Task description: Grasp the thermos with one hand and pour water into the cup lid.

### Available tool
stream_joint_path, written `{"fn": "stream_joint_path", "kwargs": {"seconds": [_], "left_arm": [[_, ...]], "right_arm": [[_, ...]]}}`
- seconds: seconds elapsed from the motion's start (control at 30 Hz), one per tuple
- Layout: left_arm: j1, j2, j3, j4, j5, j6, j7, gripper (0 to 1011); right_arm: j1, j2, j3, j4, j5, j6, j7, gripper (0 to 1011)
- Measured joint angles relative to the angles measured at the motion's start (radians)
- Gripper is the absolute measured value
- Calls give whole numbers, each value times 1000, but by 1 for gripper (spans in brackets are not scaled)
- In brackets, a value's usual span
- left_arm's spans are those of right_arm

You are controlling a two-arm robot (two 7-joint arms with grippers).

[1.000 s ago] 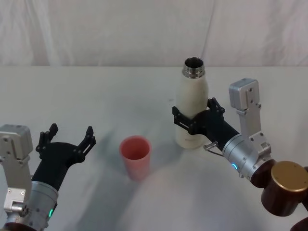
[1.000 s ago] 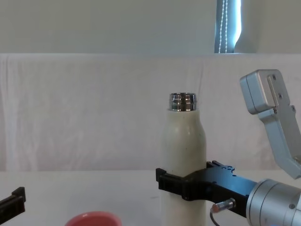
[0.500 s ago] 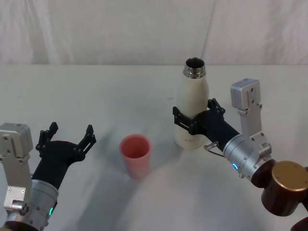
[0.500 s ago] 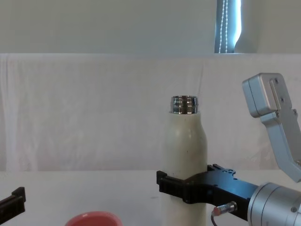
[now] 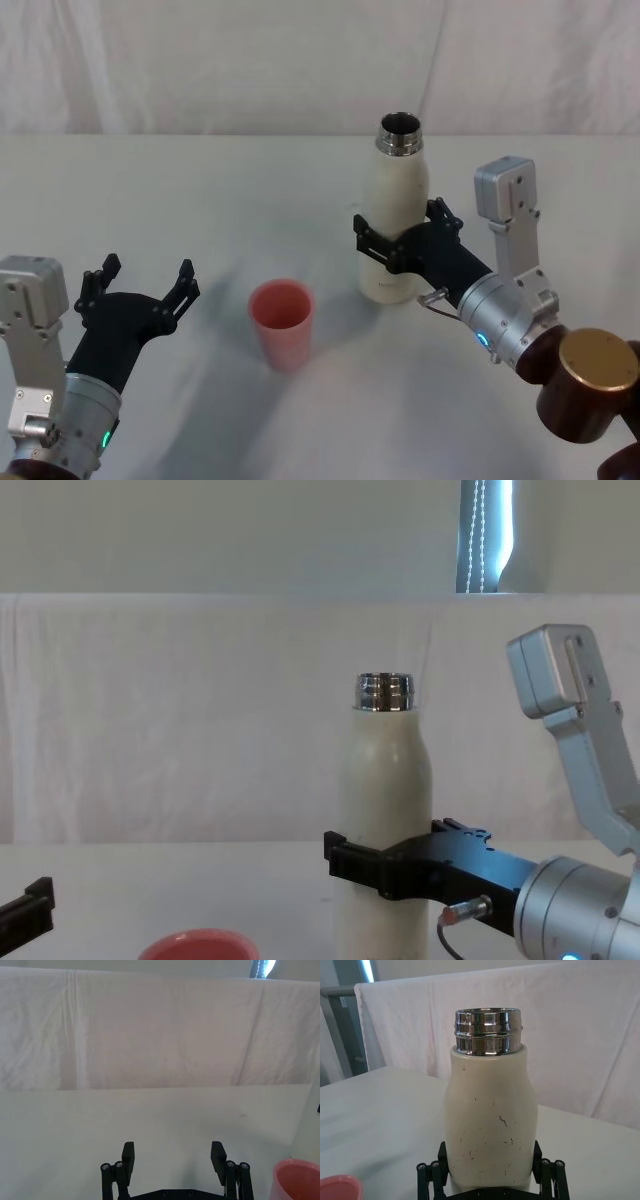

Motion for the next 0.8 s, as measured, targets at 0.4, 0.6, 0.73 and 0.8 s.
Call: {"fn": "stream_joint_path", "kwargs": {"seconds": [0.4,0.6,0.73,0.8], "left_arm": [[0,0,0,0,0,0,0,1001],[0,0,0,0,0,0,0,1001],[0,0,0,0,0,0,0,1001],[0,0,0,0,0,0,0,1001]], "right_arm": [[12,-7,-7,17,-3,0,-3,959],[15,-9,-8,23,-4,0,-4,959],[17,-12,-9,32,-5,0,-4,959],[18,-12,-10,33,-5,0,-4,959]]}}
